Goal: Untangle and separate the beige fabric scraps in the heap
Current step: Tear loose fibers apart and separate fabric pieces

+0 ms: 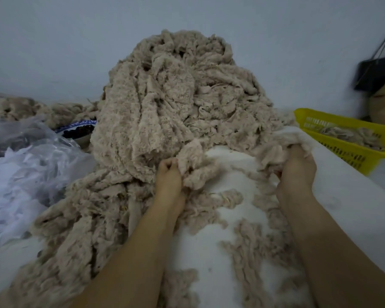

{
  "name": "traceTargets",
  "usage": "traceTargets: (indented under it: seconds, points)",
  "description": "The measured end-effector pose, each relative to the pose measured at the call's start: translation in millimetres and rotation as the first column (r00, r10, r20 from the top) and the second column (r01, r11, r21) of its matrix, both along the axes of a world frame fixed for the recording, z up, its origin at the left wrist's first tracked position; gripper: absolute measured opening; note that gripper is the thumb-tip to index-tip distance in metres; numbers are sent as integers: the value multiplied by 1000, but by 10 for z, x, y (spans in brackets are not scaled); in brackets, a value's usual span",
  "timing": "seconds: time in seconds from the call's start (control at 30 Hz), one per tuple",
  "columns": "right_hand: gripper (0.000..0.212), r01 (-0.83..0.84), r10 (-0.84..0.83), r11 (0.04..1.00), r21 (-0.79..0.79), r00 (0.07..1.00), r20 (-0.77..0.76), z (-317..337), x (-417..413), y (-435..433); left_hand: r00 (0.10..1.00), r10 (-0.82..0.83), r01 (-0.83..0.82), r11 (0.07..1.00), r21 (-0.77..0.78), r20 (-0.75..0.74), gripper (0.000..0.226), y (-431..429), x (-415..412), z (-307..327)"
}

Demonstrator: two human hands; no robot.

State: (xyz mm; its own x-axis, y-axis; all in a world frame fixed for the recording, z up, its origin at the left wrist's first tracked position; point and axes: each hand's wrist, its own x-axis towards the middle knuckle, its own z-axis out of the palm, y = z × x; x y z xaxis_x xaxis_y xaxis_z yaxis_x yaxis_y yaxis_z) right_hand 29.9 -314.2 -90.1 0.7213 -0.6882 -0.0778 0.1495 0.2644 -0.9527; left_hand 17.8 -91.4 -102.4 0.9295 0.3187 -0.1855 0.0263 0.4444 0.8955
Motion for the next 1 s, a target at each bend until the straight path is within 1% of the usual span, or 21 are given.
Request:
traceTargets:
  seconds: [0.03, 0.07, 0.13, 0.2, 0.27, 0.33, 0.47, 0.5, 0.53, 0.6, 0.63, 0.67, 0.7, 0.73, 0.77, 0.8, 0.83, 0.87, 0.9, 0.93, 1.0]
  points:
    - [33, -46, 45, 997, 63, 999, 9, 30, -13, 42, 1000, -10, 12, 993, -119, 11, 9, 40, -27, 19]
    - [49, -116, 111, 984, 136, 993, 42, 55, -41, 88, 998, -51, 55, 970, -238, 22, 12, 87, -49, 39]
    - [71, -314, 281, 916, 251, 947, 157, 87, -111, 150, 983, -177, 182, 884, -432, 51, 39, 177, -95, 84]
    - [72, -491, 460, 846, 209, 869, 181, 86, -154, 185, 957, -269, 288, 825, -487, 111, 59, 208, -101, 120]
    - [66, -602, 599, 797, 42, 798, 71, 9, -163, 221, 930, -299, 367, 808, -461, 215, 57, 164, -133, 118]
    - [62, -686, 686, 719, -114, 726, -42, -36, -172, 290, 914, -307, 396, 818, -418, 266, 45, 115, -153, 137]
    - [69, -800, 819, 569, -192, 572, 42, -36, -206, 369, 920, -291, 366, 878, -308, 263, 26, 61, -149, 145]
    - [68, -791, 817, 561, -244, 576, 12, -38, -204, 388, 940, -268, 321, 904, -281, 213, 21, 39, -158, 160]
    - [67, -771, 798, 554, -315, 599, -62, -48, -204, 416, 957, -242, 275, 934, -227, 162, 25, 10, -152, 155]
    - [71, -722, 689, 568, -395, 680, -250, -72, -235, 475, 973, -218, 222, 974, -36, 77, 29, -79, -197, 172]
    - [66, -694, 652, 567, -444, 708, -273, -84, -256, 508, 965, -250, 247, 968, 47, 73, 23, -137, -228, 172]
    - [54, -676, 651, 529, -513, 711, -266, -85, -284, 552, 944, -320, 309, 943, 122, 84, 29, -192, -270, 174]
    - [43, -664, 656, 420, -618, 693, -299, -58, -302, 589, 911, -405, 385, 905, 184, 85, 48, -230, -300, 169]
    - [36, -650, 610, 248, -718, 681, -406, -25, -291, 623, 860, -505, 476, 843, 251, 67, 63, -253, -306, 146]
    - [28, -632, 491, 23, -775, 682, -542, -5, -264, 658, 819, -573, 535, 785, 313, 36, 71, -278, -321, 127]
    - [27, -631, 335, -170, -757, 685, -647, 4, -231, 701, 794, -608, 567, 744, 355, 7, 69, -290, -331, 98]
    - [31, -637, 253, -244, -731, 686, -682, 2, -209, 723, 803, -596, 556, 745, 368, -6, 55, -297, -336, 96]
    - [32, -623, 259, -255, -739, 692, -673, -28, -193, 738, 848, -530, 489, 789, 373, 9, 33, -311, -316, 99]
    - [28, -586, 310, -223, -779, 715, -627, -57, -212, 747, 895, -444, 400, 842, 361, 44, 14, -333, -292, 124]
    - [27, -543, 375, -153, -826, 741, -557, -55, -264, 760, 926, -368, 328, 896, 300, 84, 7, -348, -257, 153]
    - [24, -474, 474, 76, -877, 791, -387, -62, -307, 740, 949, -270, 276, 961, -12, 161, 15, -362, -189, 281]
